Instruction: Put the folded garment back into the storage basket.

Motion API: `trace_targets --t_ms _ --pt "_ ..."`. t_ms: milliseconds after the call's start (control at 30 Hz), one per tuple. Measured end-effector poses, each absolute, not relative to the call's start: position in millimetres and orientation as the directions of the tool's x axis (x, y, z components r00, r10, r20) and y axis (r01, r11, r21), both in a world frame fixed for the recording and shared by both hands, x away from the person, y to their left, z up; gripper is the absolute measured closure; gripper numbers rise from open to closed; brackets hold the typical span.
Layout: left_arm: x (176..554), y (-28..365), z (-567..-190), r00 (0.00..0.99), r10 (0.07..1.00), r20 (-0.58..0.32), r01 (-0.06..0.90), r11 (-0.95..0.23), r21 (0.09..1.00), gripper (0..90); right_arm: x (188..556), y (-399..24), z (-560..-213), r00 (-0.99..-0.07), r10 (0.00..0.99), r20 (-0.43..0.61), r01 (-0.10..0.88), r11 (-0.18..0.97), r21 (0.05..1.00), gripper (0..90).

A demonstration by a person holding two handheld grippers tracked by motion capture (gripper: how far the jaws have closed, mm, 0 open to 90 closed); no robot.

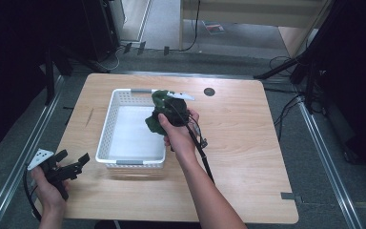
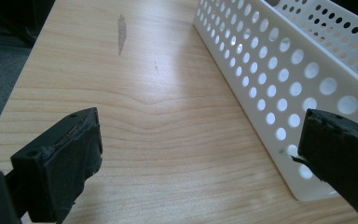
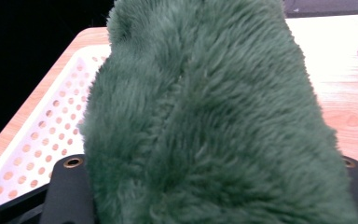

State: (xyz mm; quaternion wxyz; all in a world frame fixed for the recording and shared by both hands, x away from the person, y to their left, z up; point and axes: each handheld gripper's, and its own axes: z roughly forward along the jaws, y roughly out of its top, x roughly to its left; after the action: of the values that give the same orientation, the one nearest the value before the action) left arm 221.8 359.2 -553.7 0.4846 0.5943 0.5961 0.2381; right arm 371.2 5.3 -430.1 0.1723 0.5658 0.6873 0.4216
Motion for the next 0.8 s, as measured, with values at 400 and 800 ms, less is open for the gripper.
trace_targets --t_ms 400,800 --pt "222 359 -554 0.176 0.939 -0.295 0.477 0.181 0.860 0.5 375 35 -430 -0.326 0.913 0.247 0.642 0.022 0.767 35.0" --pt "222 359 -554 0.177 0.939 -0.293 0.476 0.179 0.861 0.5 378 76 -444 -0.356 0.906 0.230 0.642 0.058 0.764 33.0"
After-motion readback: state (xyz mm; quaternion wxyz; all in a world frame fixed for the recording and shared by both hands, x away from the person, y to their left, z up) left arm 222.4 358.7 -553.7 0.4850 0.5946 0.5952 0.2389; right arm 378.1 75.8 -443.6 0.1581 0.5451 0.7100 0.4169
